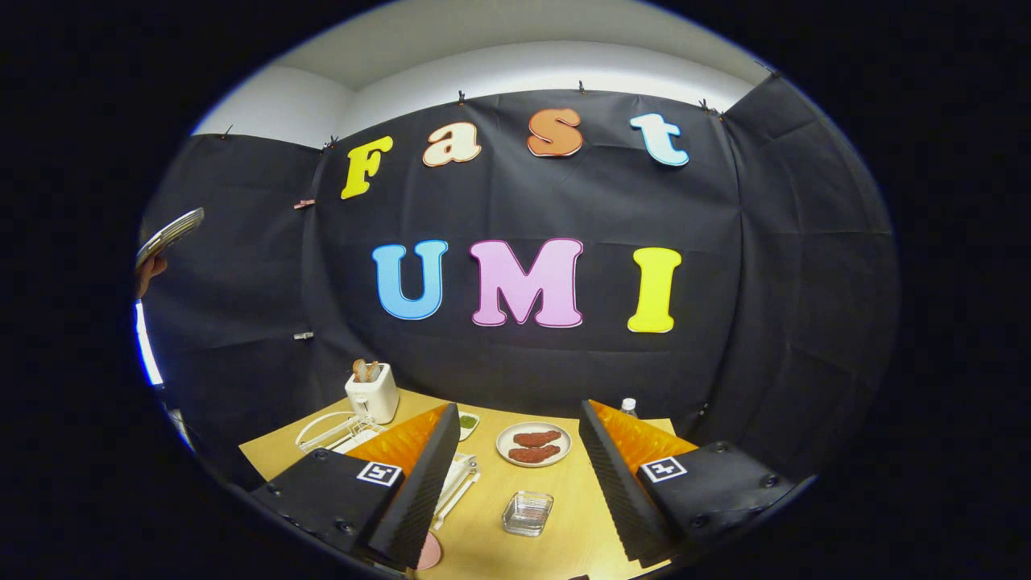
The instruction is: Take the plate from the dish rack, then take the spoon from the basket and place it into the plate.
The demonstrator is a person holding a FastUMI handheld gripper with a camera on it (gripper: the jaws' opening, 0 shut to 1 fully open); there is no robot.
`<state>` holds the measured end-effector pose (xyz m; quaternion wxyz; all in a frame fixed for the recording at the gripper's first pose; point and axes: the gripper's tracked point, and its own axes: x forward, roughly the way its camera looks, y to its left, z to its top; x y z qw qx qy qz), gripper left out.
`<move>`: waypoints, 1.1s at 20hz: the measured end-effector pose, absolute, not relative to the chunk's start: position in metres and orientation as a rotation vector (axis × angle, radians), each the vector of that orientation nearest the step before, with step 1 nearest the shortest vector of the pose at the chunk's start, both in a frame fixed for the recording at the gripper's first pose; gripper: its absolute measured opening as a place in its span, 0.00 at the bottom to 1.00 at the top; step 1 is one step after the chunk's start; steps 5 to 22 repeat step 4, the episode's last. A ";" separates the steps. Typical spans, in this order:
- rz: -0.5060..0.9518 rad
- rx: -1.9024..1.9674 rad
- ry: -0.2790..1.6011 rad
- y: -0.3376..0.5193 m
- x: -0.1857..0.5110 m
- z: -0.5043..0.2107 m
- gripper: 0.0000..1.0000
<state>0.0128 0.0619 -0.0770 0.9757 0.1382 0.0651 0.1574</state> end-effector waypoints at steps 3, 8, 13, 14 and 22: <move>0.326 0.273 0.125 0.061 0.012 -0.079 0.91; 0.328 0.273 0.126 0.061 0.011 -0.080 0.92; 0.328 0.273 0.126 0.061 0.011 -0.080 0.92; 0.328 0.273 0.126 0.061 0.011 -0.080 0.92; 0.328 0.273 0.126 0.061 0.011 -0.080 0.92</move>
